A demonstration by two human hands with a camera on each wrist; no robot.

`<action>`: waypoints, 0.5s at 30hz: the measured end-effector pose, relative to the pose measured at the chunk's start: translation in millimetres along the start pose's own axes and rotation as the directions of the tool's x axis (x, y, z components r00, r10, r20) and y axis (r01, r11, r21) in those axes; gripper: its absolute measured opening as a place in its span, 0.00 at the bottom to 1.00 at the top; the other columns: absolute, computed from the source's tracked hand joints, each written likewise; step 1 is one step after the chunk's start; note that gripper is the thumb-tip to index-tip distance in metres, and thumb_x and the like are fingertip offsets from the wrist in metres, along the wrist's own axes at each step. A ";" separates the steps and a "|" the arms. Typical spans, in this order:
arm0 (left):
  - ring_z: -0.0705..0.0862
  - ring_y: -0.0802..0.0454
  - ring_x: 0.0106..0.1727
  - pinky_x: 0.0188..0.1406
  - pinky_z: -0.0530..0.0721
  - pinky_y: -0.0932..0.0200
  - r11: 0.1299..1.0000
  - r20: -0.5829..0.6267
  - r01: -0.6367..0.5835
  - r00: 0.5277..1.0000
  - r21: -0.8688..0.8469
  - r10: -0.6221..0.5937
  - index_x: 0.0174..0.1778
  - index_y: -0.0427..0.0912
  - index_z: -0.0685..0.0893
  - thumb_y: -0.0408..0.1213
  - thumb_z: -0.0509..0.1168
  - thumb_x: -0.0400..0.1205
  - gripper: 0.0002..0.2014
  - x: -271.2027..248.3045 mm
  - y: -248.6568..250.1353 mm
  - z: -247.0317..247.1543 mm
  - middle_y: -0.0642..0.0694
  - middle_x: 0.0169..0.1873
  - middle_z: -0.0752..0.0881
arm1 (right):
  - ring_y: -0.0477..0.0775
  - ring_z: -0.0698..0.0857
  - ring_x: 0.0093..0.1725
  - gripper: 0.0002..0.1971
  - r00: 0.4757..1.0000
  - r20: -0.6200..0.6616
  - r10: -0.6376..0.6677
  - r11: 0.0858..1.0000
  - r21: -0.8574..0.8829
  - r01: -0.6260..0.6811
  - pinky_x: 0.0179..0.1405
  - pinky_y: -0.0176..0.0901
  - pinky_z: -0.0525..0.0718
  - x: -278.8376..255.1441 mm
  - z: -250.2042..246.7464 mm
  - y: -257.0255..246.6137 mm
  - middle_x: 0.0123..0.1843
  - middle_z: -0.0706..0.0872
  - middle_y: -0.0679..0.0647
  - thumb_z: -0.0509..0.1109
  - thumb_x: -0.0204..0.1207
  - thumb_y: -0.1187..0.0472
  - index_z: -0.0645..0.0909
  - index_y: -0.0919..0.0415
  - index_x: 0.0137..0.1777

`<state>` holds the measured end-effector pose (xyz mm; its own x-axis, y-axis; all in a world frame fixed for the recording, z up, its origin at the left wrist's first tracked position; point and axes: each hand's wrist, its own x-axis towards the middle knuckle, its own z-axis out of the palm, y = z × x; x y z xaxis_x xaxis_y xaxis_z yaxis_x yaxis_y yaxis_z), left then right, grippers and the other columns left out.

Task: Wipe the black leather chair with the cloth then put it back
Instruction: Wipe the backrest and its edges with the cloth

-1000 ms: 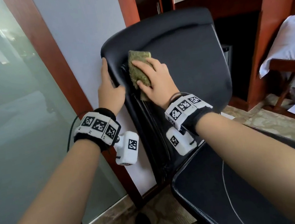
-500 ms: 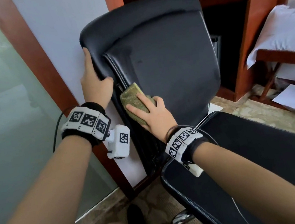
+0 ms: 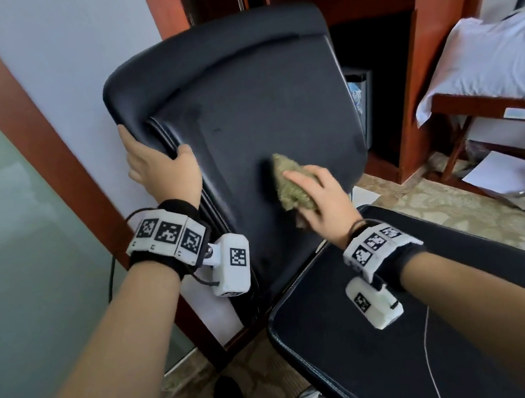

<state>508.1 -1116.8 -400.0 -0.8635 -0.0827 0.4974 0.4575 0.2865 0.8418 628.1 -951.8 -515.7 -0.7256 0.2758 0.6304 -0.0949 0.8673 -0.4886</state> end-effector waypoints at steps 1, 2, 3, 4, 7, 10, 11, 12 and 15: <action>0.53 0.42 0.80 0.78 0.46 0.52 1.000 -0.020 0.008 1.000 0.010 -0.007 0.82 0.40 0.47 0.31 0.61 0.78 0.39 -0.4 2.6 4.7 0.40 0.80 0.56 | 0.71 0.76 0.63 0.31 0.998 -0.047 0.051 0.999 0.000 -0.051 0.70 0.49 0.70 1.1 -11.0 12.2 0.66 0.73 0.68 0.67 0.67 0.70 0.73 0.58 0.73; 0.52 0.42 0.81 0.77 0.45 0.54 1.000 -0.033 0.017 0.999 0.022 -0.016 0.82 0.39 0.46 0.31 0.61 0.78 0.40 -1.0 4.7 8.9 0.39 0.81 0.53 | 0.70 0.76 0.64 0.30 0.990 -0.094 0.106 0.994 0.002 -0.106 0.70 0.45 0.68 2.0 -23.0 23.9 0.66 0.73 0.69 0.68 0.68 0.71 0.73 0.59 0.73; 0.51 0.42 0.81 0.77 0.46 0.55 0.999 -0.046 0.027 0.999 0.029 -0.025 0.83 0.39 0.45 0.32 0.62 0.78 0.40 -1.5 7.0 12.4 0.38 0.81 0.51 | 0.68 0.76 0.65 0.29 0.977 -0.137 0.165 0.986 0.013 -0.165 0.69 0.39 0.66 2.7 -35.7 35.5 0.66 0.73 0.69 0.69 0.70 0.72 0.72 0.61 0.73; 0.51 0.42 0.81 0.76 0.47 0.55 0.999 -0.056 0.038 0.998 0.037 -0.036 0.83 0.40 0.44 0.33 0.62 0.79 0.41 -1.9 8.1 15.4 0.37 0.81 0.50 | 0.67 0.75 0.65 0.28 0.959 -0.174 0.226 0.974 0.030 -0.224 0.67 0.34 0.63 3.0 -47.1 46.8 0.66 0.72 0.69 0.69 0.72 0.71 0.72 0.61 0.73; 0.52 0.42 0.81 0.77 0.50 0.53 0.998 -0.066 0.050 0.997 0.048 -0.047 0.83 0.42 0.42 0.36 0.63 0.78 0.43 -1.4 8.1 22.3 0.36 0.82 0.48 | 0.64 0.73 0.68 0.27 0.870 -0.256 0.422 0.906 0.087 -0.414 0.65 0.29 0.61 -0.9 -70.5 79.4 0.68 0.71 0.68 0.69 0.75 0.67 0.70 0.59 0.75; 0.53 0.44 0.82 0.76 0.52 0.60 0.999 -0.080 0.031 0.996 0.040 -0.028 0.83 0.41 0.44 0.37 0.63 0.78 0.43 1.5 4.6 25.5 0.37 0.82 0.51 | 0.64 0.73 0.69 0.27 0.799 -0.248 0.548 0.835 0.112 -0.538 0.69 0.39 0.64 -9.8 -77.3 104.6 0.69 0.71 0.68 0.69 0.76 0.66 0.70 0.58 0.75; 0.53 0.46 0.82 0.75 0.53 0.64 0.999 -0.081 0.013 0.997 0.042 -0.010 0.83 0.40 0.44 0.36 0.63 0.78 0.42 3.5 3.1 26.6 0.38 0.82 0.52 | 0.65 0.73 0.69 0.27 0.790 -0.230 0.568 0.822 0.108 -0.559 0.68 0.40 0.64 -12.8 -77.5 110.7 0.68 0.72 0.68 0.69 0.76 0.65 0.70 0.57 0.75; 0.53 0.48 0.82 0.74 0.52 0.68 0.999 -0.077 -0.006 0.997 0.048 0.010 0.83 0.39 0.45 0.36 0.62 0.77 0.42 6.9 0.5 28.1 0.39 0.82 0.52 | 0.65 0.73 0.68 0.27 0.786 -0.210 0.582 0.812 0.102 -0.574 0.68 0.40 0.64 -15.2 -77.7 115.8 0.68 0.72 0.68 0.69 0.76 0.65 0.70 0.57 0.75; 0.56 0.51 0.81 0.69 0.52 0.77 0.998 -0.045 -0.035 0.998 0.048 0.038 0.83 0.40 0.46 0.36 0.62 0.76 0.42 19.2 -6.5 34.7 0.44 0.82 0.55 | 0.64 0.73 0.68 0.27 0.764 -0.165 0.624 0.781 0.095 -0.618 0.68 0.40 0.63 -20.4 -78.5 126.8 0.68 0.72 0.68 0.69 0.76 0.65 0.70 0.57 0.75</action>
<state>481.2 -1087.1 -403.2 -0.8354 -0.1147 0.5376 0.4772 0.3342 0.8128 684.4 -815.0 -543.2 -0.5006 0.8204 0.2762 0.3091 0.4674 -0.8282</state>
